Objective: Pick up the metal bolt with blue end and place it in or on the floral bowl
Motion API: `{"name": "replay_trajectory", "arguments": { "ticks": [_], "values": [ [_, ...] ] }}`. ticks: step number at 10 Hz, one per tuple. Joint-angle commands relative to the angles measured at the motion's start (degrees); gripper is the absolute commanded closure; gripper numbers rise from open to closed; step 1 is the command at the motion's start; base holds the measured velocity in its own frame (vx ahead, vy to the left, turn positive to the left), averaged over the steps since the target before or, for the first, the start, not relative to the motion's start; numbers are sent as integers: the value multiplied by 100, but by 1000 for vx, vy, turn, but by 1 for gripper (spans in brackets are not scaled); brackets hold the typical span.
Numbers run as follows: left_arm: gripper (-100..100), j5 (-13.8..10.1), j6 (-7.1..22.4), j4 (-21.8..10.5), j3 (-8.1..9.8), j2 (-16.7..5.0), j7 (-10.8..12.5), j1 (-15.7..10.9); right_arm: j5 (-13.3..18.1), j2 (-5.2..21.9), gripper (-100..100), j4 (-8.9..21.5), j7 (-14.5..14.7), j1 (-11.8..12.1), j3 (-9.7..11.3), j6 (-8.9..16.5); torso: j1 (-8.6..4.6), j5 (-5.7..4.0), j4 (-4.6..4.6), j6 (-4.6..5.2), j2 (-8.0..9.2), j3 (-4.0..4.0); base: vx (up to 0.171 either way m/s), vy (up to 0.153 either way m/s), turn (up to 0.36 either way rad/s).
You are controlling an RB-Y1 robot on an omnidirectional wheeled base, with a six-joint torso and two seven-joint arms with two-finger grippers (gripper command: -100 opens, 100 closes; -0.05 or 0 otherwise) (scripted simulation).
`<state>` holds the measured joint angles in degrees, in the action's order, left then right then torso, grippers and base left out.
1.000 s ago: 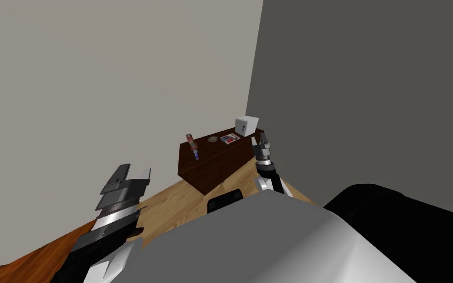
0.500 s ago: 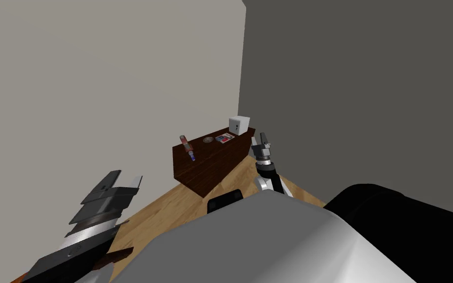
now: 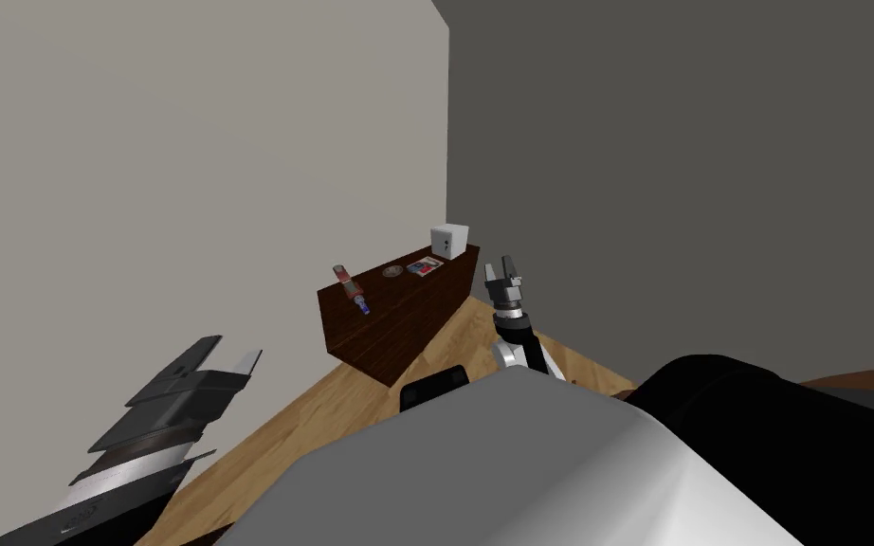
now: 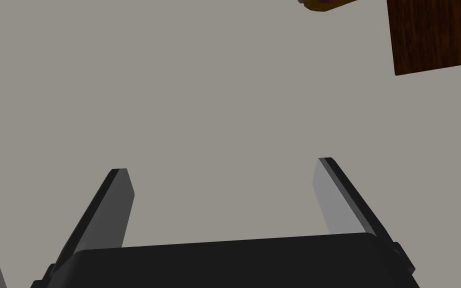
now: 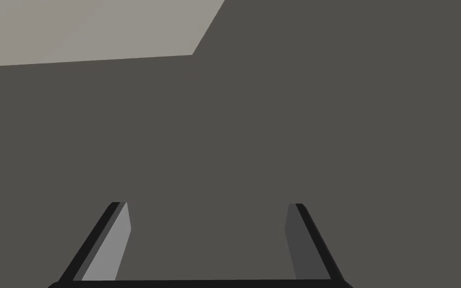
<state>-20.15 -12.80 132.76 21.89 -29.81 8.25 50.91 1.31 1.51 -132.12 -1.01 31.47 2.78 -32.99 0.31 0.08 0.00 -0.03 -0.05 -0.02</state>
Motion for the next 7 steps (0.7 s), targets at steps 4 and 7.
{"name": "replay_trajectory", "arguments": {
  "ticks": [4, 7],
  "values": [
    [-100, -524, 265, -65, 371, -631, 105, 467, 0, 0, 0, 0, 0, -1, 0, 0, 1, -1, 0, 5, 1, 0, -33, 49, -252],
    [-100, -1016, 520, -112, 701, -1143, 183, 946, 0, 0, 0, 0, 0, 1, 0, 0, 0, 0, -1, -3, -6, -3, -25, 48, -253]
  ]
}}
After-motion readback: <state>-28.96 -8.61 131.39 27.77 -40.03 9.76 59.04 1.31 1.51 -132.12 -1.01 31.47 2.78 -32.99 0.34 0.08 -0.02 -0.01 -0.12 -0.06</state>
